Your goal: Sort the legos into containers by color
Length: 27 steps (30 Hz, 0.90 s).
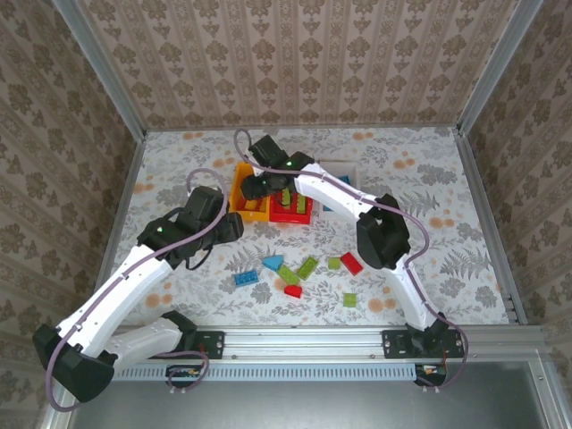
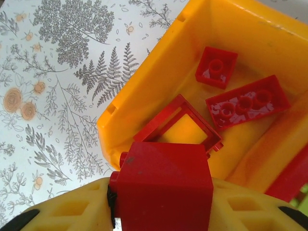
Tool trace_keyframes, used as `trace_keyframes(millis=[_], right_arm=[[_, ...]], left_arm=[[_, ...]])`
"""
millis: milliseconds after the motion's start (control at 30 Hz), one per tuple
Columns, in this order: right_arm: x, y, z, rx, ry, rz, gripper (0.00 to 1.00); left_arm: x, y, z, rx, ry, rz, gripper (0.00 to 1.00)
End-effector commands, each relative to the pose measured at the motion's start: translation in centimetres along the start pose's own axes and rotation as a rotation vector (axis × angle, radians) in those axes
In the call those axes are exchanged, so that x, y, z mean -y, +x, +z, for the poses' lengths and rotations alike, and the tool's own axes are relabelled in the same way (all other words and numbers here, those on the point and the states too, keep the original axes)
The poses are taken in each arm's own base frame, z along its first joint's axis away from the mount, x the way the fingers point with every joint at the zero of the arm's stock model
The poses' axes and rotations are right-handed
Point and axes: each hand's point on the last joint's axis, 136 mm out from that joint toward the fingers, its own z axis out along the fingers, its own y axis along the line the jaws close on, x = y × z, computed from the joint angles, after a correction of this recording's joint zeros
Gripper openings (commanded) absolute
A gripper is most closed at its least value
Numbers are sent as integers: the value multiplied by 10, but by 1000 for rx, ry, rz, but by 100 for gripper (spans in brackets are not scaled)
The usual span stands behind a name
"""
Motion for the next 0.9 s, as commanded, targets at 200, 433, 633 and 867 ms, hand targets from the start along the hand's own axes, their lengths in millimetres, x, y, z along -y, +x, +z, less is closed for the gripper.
trace_keyframes(millis=[200, 433, 633, 867], right_arm=[[-27, -9, -6, 6, -27, -20, 67], [-29, -22, -54, 70, 11, -63, 63], [-11, 9, -103, 124, 59, -75, 62], [35, 96, -147, 77, 104, 58, 66]], left_arm=[[-9, 25, 7, -112, 19, 19, 62], [-2, 53, 31, -273, 78, 86, 62], [20, 71, 50, -377, 168, 126, 63], [70, 90, 62, -450, 245, 299, 65]])
